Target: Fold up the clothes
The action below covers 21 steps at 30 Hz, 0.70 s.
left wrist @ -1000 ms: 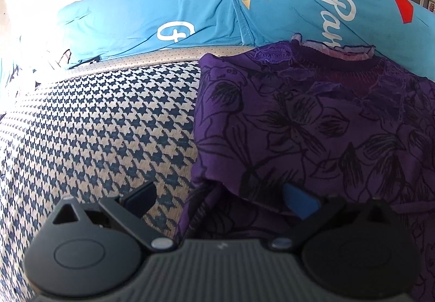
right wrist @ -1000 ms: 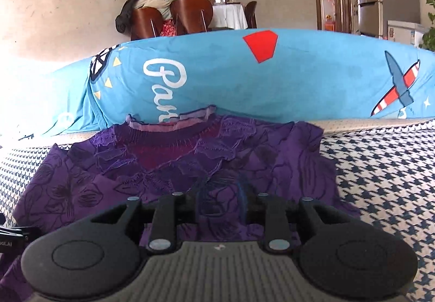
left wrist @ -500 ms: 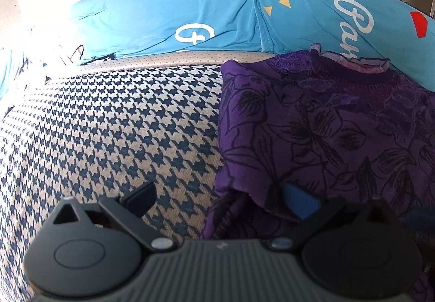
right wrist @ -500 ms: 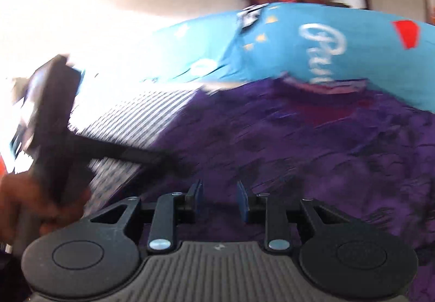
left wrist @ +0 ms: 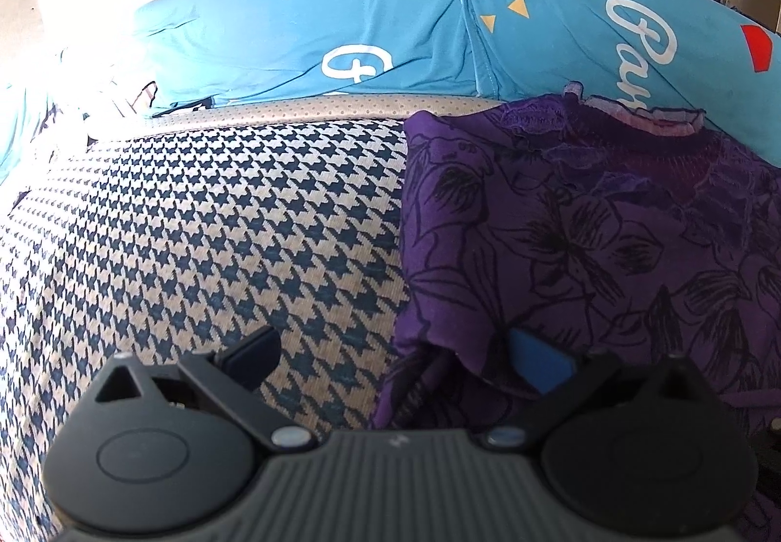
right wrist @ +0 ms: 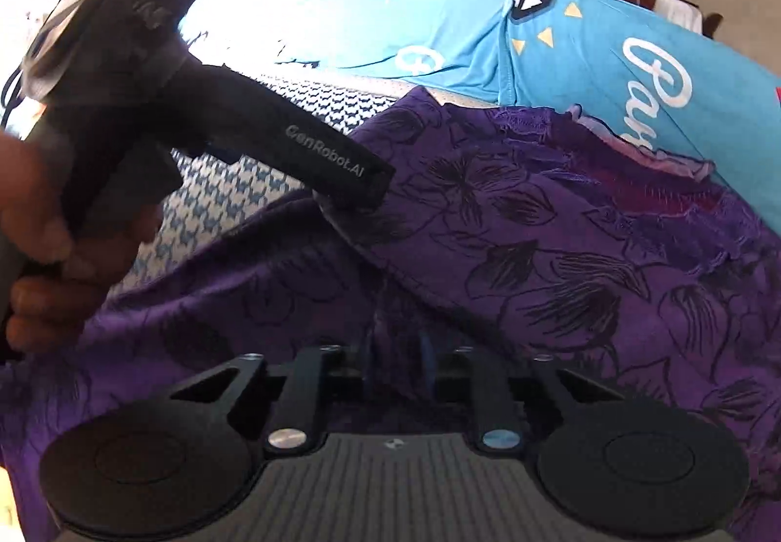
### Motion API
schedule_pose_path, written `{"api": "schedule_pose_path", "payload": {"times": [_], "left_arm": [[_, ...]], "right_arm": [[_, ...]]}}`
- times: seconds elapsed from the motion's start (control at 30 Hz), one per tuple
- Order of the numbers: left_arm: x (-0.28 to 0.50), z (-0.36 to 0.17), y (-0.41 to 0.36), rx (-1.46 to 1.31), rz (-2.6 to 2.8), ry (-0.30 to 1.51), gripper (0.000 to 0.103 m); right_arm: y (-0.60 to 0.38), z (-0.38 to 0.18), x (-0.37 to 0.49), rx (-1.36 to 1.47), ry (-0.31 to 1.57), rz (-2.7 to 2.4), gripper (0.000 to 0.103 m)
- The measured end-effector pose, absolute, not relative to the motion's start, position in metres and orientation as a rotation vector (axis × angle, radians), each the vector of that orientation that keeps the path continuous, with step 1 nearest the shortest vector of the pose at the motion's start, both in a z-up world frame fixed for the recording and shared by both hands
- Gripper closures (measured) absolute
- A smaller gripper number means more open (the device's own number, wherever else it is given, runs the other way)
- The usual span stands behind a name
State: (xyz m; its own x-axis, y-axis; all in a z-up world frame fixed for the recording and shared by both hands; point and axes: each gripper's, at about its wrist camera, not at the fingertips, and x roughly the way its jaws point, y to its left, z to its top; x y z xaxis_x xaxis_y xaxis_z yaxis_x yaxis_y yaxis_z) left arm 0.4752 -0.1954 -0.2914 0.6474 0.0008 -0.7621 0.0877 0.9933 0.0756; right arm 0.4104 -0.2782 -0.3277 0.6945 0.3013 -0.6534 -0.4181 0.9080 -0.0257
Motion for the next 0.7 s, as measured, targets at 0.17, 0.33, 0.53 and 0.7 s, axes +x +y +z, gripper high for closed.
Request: {"api": "schedule_pose_path", "payload": {"times": [0.17,0.33,0.53,0.7], "left_arm": [[0.475,-0.283,-0.190,0.114,-0.025,0.829,0.000],[0.479,-0.277,-0.178,0.084,0.009,0.809,0.000],[0.479,-0.276,-0.178,0.072,0.008,0.812,0.000],[0.477,-0.277,-0.182,0.081,-0.007,0.804,0.000]], "right_arm": [[-0.280,-0.314,0.421,-0.064,0.641,0.389,0.095],[-0.285,-0.299,0.431,0.092,0.604,0.466,0.097],[-0.290,-0.283,0.430,0.014,0.558,0.434,0.097],[-0.345,-0.272,0.438,0.067,0.528,0.241,0.091]]}}
